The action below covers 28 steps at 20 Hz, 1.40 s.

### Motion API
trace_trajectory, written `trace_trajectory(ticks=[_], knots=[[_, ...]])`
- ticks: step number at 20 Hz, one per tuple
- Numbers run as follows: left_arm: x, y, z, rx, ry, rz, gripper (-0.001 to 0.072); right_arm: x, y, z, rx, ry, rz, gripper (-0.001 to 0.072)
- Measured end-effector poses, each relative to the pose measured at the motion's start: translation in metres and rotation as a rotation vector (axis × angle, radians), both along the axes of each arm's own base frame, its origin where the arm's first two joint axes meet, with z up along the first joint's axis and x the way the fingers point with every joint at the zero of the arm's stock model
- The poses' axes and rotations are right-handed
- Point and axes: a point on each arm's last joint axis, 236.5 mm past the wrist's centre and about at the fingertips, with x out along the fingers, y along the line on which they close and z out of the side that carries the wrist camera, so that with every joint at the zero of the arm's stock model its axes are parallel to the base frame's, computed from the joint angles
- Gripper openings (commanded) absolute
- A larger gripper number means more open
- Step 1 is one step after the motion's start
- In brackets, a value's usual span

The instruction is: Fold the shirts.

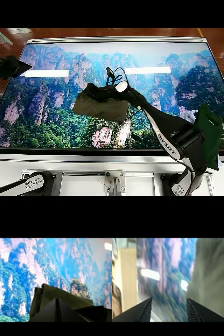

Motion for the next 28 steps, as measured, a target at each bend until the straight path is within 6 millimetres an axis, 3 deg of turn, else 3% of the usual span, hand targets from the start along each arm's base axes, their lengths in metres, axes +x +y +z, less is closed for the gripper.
trace_trajectory(ticks=[2, 3, 8, 11, 14, 22, 23, 24, 25, 28], knots=[[-0.001, 0.000, -0.005, 0.005, 0.008, -0.004, 0.0043, -0.013, -0.030, -0.001, -0.080, 0.027, 0.094, 0.0571], [-0.001, -0.001, -0.007, 0.007, 0.010, -0.008, 0.0043, -0.018, -0.051, -0.006, -0.142, 0.045, 0.133, 0.0634], [-0.002, -0.001, -0.011, 0.020, 0.016, -0.014, 0.0043, -0.036, -0.192, -0.041, -0.506, 0.210, 0.200, 0.0635], [-0.003, 0.000, -0.012, 0.024, 0.019, -0.015, 0.0042, -0.042, -0.231, -0.062, -0.545, 0.310, 0.150, 0.0676], [-0.003, -0.001, -0.012, 0.023, 0.019, -0.016, 0.0043, -0.042, -0.236, -0.088, -0.502, 0.373, 0.090, 0.0676], [-0.003, -0.001, -0.012, 0.022, 0.019, -0.015, 0.0043, -0.029, -0.194, -0.119, -0.288, 0.421, 0.032, 0.0656], [-0.003, -0.001, -0.012, 0.022, 0.018, -0.015, 0.0043, -0.029, -0.191, -0.123, -0.282, 0.428, 0.030, 0.0469], [-0.003, -0.001, -0.012, 0.021, 0.018, -0.016, 0.0043, -0.030, -0.189, -0.126, -0.279, 0.435, 0.031, 0.0209], [-0.003, -0.001, -0.011, 0.019, 0.017, -0.016, 0.0043, -0.030, -0.186, -0.129, -0.276, 0.439, 0.030, 0.0070], [-0.003, -0.002, -0.010, 0.014, 0.015, -0.016, 0.0043, -0.030, -0.178, -0.126, -0.249, 0.426, 0.046, 0.0064]])
